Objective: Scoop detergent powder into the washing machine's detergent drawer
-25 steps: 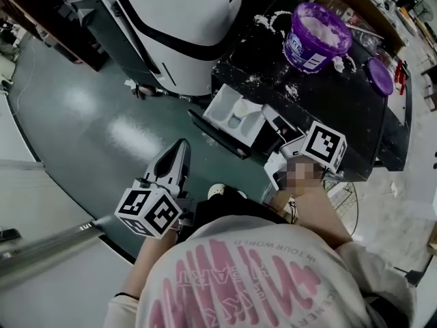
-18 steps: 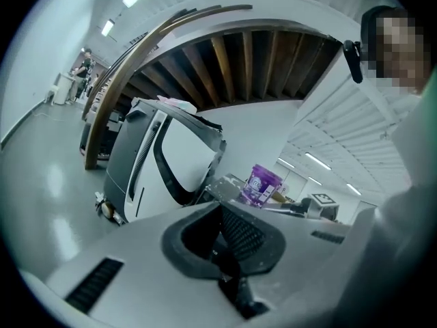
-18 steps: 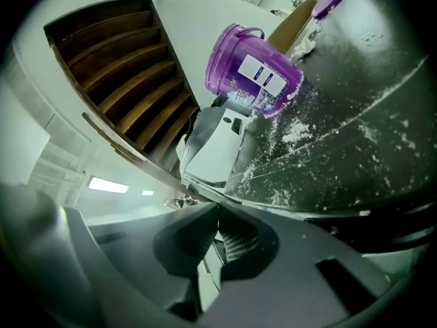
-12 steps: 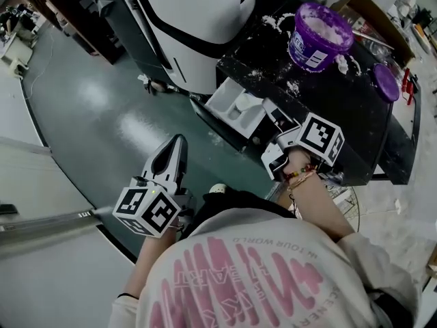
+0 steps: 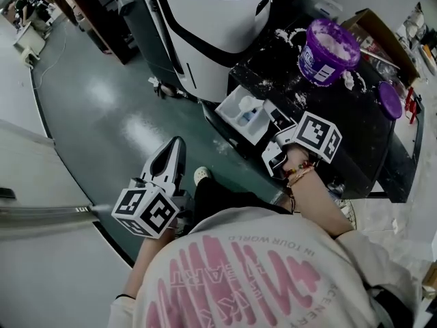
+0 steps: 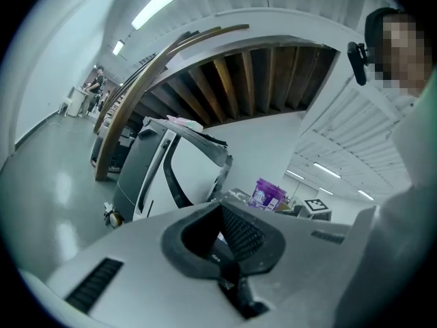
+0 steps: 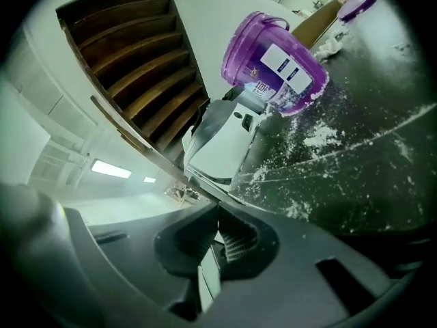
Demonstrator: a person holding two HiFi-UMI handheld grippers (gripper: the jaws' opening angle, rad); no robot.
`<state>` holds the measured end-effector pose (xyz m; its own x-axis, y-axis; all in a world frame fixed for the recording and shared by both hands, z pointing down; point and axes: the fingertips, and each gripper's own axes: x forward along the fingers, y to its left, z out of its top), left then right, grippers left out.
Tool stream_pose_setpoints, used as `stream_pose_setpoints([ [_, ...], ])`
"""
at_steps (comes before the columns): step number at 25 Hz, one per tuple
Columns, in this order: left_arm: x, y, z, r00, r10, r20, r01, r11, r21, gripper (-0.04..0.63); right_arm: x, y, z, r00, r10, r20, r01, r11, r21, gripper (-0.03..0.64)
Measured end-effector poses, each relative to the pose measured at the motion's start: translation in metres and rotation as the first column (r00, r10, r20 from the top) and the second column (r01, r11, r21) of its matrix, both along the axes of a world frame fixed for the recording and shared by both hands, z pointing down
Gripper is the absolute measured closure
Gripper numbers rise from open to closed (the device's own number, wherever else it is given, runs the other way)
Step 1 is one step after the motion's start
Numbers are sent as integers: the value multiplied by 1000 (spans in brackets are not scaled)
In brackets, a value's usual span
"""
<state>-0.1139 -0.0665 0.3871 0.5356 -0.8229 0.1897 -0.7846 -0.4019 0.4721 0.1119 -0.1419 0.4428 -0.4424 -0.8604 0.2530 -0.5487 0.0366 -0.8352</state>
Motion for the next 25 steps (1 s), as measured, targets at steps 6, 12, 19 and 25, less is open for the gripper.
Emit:
stream_pose_setpoints([
  [6, -19, -18, -1, 1000, -21, 1, 21, 1000, 8, 595, -6, -21, 11, 991, -21, -130, 17, 999, -35, 617],
  [12, -27, -32, 6, 1000, -18, -3, 18, 1000, -16, 595, -10, -36, 23, 962, -60, -267, 44, 997, -65, 617],
  [19, -27, -42, 11, 1000, -28, -13, 28, 999, -28, 595, -18, -44, 33, 877, -165, -451, 140, 986, -88, 618],
  [25, -26, -42, 17, 999, -48, -21, 47, 998, -36, 595, -31, -46, 38, 780, -252, -573, 243, 966, -93, 618],
])
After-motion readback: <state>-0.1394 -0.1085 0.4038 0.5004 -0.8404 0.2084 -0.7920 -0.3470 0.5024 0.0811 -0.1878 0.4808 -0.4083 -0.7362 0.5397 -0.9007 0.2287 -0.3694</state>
